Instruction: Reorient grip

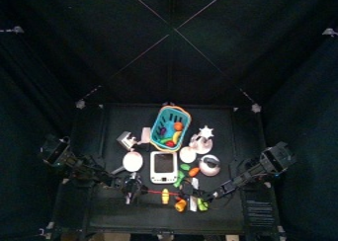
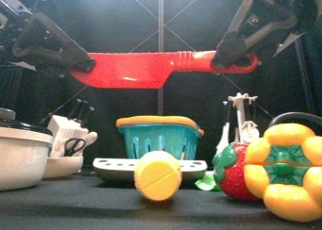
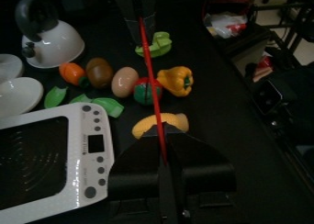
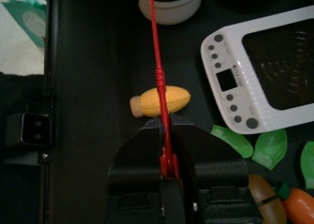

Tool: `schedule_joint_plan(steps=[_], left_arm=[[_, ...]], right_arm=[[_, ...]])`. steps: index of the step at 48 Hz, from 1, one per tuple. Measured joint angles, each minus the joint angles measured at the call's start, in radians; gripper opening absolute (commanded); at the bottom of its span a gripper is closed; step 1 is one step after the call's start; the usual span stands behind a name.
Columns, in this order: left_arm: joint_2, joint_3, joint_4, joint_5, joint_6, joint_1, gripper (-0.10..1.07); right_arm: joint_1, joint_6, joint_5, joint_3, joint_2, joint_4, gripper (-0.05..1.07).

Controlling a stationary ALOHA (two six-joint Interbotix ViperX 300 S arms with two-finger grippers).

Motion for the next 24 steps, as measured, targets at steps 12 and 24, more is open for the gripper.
schedule_joint_plan(steps=[12,24], left_arm=[[0.051,-0.035,-0.061,0.018,-0.002,-0.017,0.36],[0.071,-0.066,-0.133,0.018,-0.003,-0.026,0.36]], right_arm=[[-0.002,0.0,-0.014,0.0,0.023,0.0,0.4],[0.0,0.0,-0.014,0.014,0.021,0.0,0.4]])
